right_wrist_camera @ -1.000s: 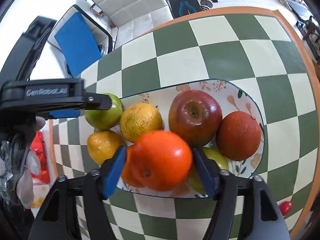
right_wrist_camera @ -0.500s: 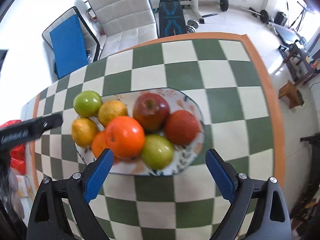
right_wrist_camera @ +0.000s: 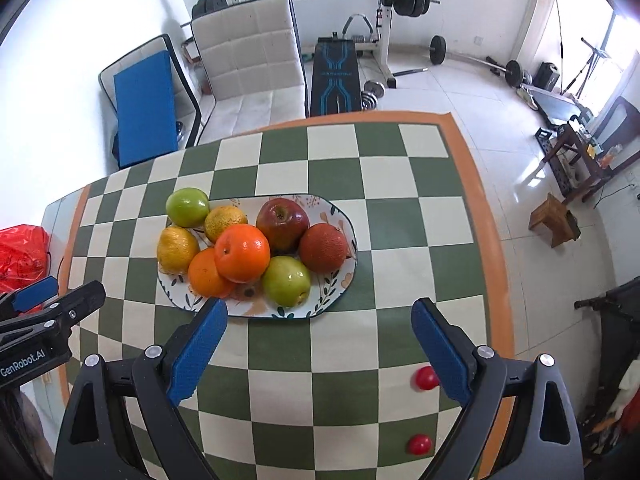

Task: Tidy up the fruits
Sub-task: 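Open both tools and lift them back from the plate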

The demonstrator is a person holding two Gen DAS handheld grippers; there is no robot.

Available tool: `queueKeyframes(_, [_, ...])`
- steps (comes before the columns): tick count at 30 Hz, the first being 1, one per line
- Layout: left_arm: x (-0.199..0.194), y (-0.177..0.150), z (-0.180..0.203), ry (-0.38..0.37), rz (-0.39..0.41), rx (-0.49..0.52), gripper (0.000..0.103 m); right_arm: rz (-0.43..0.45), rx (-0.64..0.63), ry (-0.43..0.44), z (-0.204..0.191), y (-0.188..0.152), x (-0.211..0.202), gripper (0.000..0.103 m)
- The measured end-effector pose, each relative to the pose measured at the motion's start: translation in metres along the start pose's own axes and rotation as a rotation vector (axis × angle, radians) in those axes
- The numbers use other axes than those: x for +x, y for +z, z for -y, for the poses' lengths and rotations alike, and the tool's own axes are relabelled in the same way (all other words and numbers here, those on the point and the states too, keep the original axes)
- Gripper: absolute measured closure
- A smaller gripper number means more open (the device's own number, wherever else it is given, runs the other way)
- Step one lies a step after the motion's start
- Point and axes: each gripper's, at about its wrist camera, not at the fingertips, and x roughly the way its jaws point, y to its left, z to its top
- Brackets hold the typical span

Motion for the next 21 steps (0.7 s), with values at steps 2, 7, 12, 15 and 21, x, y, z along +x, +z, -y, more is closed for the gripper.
queueKeyframes(2, [-0.017, -0.006, 0.002, 0.001, 0.030, 0.002, 0.015, 0.021, -0.007, 0.002, 0.001, -0.004, -0.017, 0.008])
queueKeyframes(7, [-0.054, -0.014, 0.002, -0.006, 0.089, -0.003, 0.015, 0.082, -0.033, 0.011, -0.002, -0.015, -0.063, 0.008])
queueKeyframes(12, [-0.087, -0.023, 0.003, -0.018, 0.136, -0.005, 0.015, 0.138, -0.047, 0.031, -0.004, -0.025, -0.105, 0.008])
queueKeyframes(15, [-0.107, -0.029, 0.005, -0.022, 0.166, 0.001, 0.015, 0.169, -0.053, 0.040, -0.005, -0.031, -0.128, 0.008])
queueKeyframes(21, [-0.135, -0.042, 0.012, -0.018, 0.209, 0.031, 0.015, 0.215, -0.058, 0.055, -0.006, -0.040, -0.164, 0.008])
